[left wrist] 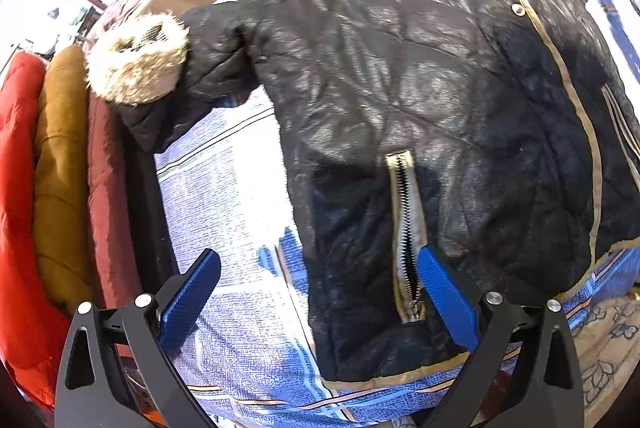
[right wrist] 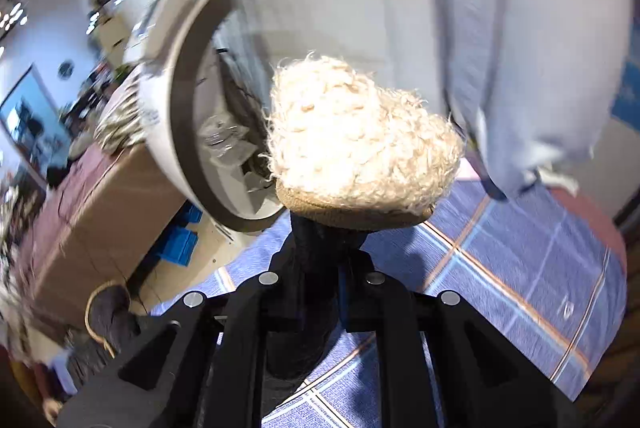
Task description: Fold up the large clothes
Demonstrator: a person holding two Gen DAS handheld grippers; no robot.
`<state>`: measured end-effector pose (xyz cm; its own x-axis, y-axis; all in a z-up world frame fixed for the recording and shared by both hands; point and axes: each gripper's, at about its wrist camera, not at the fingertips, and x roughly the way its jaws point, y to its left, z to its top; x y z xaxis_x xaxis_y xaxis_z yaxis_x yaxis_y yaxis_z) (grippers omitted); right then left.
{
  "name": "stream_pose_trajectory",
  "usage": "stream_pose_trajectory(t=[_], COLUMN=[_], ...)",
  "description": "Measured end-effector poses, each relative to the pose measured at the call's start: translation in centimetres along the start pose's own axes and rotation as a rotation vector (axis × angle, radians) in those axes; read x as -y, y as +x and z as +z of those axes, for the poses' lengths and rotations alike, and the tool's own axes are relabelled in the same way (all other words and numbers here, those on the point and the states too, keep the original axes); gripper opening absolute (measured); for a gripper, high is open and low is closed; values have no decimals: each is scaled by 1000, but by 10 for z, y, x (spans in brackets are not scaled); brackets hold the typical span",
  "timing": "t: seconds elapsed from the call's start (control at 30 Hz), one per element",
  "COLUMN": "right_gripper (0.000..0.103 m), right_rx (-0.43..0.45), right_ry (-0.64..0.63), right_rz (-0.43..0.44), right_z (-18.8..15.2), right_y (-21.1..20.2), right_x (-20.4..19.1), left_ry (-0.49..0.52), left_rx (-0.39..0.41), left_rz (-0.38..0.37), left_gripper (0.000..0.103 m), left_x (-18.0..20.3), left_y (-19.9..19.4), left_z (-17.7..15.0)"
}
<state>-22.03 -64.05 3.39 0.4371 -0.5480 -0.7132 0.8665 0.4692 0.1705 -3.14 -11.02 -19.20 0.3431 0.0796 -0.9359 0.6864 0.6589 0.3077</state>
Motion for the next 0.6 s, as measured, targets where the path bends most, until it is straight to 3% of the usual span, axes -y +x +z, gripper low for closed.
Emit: stream_pose_trajectory(t=[0.13,0.27,0.33,0.4,0.5,0.6], right_gripper=[12,12,12,12,12,12], right_rx=[19,14,-31,-78,-76,-110], right_ry=[-356,-693,-828,-953,-1174,-1270], right_rz=[130,235,305,333,317,307], right_z=[-18,-82,-126,-173,-244,-298], right_y=[-23,-40,-43,-36,-29,-16], right_x=[-136,-253,-301,-336,-371,-388], left_ry=[-24,-44,-59,-78,-101,-121], left_rx=[21,57,64,62,46,25], left_rz=[2,12,20,24,34,47], left_gripper=[97,97,97,97,97,97], left_x=[-7,-14,-20,-25,-33,-37], left_y=[0,-8,-10,-12,-8,-4], left_z=[2,3,1,-1,-9,-16])
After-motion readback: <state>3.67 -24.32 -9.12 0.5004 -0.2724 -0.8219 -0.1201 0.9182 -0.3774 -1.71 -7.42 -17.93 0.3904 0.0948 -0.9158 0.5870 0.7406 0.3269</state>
